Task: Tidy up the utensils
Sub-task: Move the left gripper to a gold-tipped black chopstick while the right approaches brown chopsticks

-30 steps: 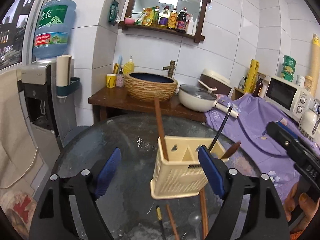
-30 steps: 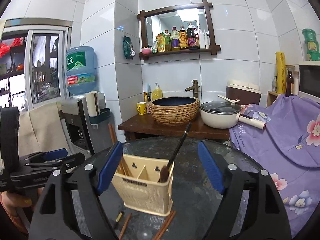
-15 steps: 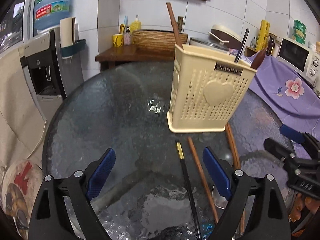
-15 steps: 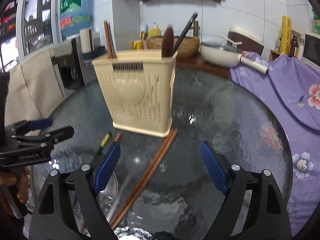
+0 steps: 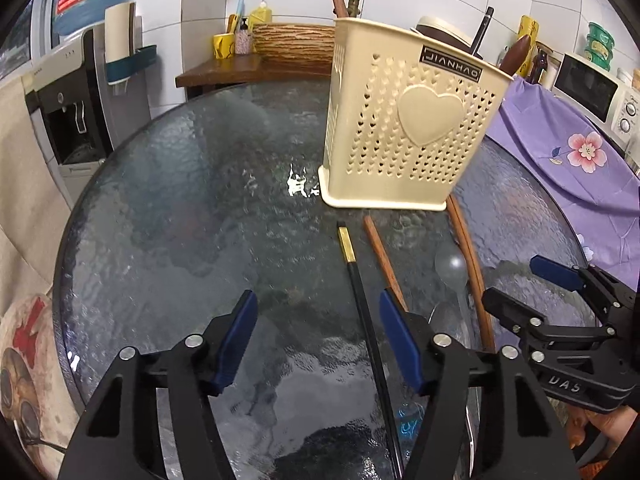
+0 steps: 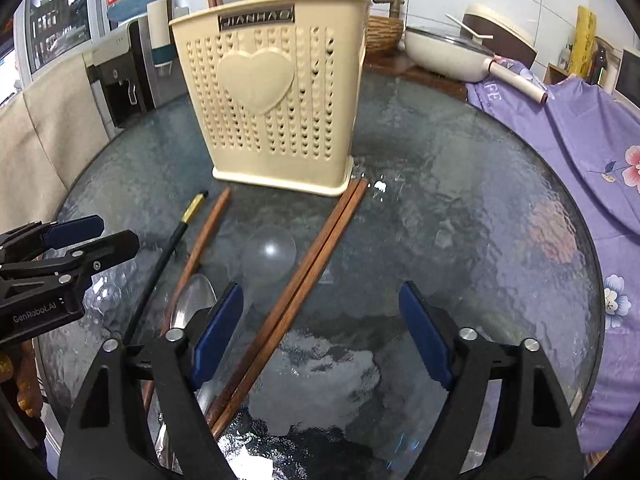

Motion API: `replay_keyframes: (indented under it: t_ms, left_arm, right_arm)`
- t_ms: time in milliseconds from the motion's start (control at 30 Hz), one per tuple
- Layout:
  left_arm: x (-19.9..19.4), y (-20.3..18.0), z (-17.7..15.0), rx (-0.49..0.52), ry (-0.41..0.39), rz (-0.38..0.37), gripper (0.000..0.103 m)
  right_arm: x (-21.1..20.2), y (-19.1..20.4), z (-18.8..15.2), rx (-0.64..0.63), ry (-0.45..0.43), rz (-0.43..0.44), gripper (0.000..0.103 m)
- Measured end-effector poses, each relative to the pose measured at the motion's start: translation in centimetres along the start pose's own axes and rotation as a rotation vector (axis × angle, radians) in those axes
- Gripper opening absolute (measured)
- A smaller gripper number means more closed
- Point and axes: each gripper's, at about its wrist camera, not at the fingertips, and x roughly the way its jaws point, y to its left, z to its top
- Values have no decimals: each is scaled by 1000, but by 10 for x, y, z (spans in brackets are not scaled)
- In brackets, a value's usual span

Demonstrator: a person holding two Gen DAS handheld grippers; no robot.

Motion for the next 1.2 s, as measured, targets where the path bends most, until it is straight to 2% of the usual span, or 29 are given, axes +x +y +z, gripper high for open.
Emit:
replay_keyframes:
  t_ms: [400,600,733,867,1200]
  left_arm:
    - [2,0,-6,-14,21,-7,51]
    - [4,-5,-7,-1,31,-13,47]
    - [6,-6,-8,-3,34,-15,47]
    - [9,-9,-8,2,41,-19,46]
    - [11,-19,-8,33,50,-27,42]
  right_arm:
    - [8,0,-13,-17,53,3,69]
    - [8,-2,-14,-24,53,3,68]
    - [1,-11,-14,29,31,34,67]
    - [3,-15,-14,26,49,22,62]
    - [2,-28,-13,18,81,-14,61]
